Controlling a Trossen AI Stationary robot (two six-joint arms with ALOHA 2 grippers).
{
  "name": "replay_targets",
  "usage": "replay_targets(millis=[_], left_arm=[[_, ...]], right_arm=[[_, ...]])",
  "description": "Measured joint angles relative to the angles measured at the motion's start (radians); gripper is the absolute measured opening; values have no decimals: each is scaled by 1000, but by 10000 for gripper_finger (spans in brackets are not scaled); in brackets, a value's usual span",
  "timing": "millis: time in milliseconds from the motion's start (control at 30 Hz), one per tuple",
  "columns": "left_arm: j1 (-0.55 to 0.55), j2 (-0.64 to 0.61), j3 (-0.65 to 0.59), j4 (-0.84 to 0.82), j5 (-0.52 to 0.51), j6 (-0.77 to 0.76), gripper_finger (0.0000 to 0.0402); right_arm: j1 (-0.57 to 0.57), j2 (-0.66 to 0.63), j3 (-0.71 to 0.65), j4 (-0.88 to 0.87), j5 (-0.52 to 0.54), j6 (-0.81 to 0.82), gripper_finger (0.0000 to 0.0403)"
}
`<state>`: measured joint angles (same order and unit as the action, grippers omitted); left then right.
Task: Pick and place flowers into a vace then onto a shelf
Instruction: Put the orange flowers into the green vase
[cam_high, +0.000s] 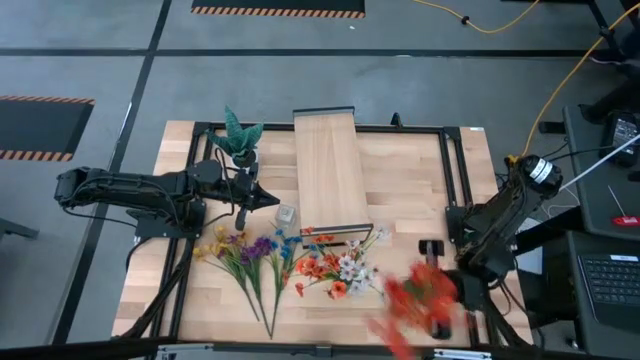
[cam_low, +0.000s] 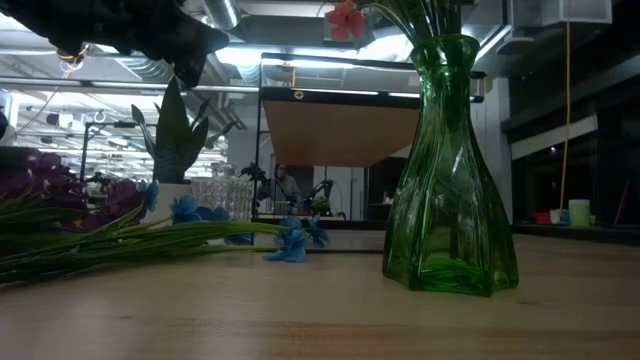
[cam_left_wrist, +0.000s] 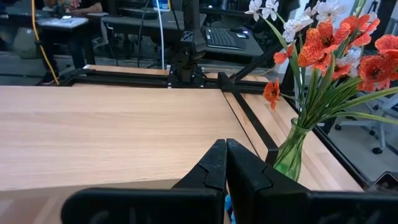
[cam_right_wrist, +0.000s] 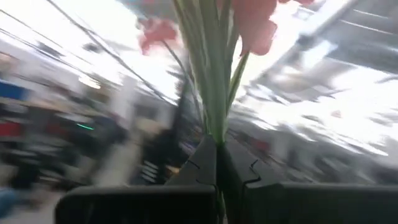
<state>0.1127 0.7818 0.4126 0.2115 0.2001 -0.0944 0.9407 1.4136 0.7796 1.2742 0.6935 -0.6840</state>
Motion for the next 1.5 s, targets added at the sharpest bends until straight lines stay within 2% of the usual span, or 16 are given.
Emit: replay_targets(millis=[100,300,467,733,967,1133,1500], left_arm=[[0,0,0,1,0,-5,3],[0,0,0,1,0,0,3],[0,0,0,1,0,1,3],[0,0,0,1,0,2,3],[0,0,0,1,0,3,3],[0,0,0,1,1,3,3],[0,0,0,1,1,3,3]], right_arm=[[-2,2,-24,-8,-137,58,0],[-6,48,-33,-24,-153,88,0],[-50,100,-33,-23,-172,182,0],[-161,212,-33,73,-292,284,0],[-230,331,-33,211,-436,290,0],[-260,407,-33,302,-434,291,0],[-321,452,-32,298,-436,287,0]])
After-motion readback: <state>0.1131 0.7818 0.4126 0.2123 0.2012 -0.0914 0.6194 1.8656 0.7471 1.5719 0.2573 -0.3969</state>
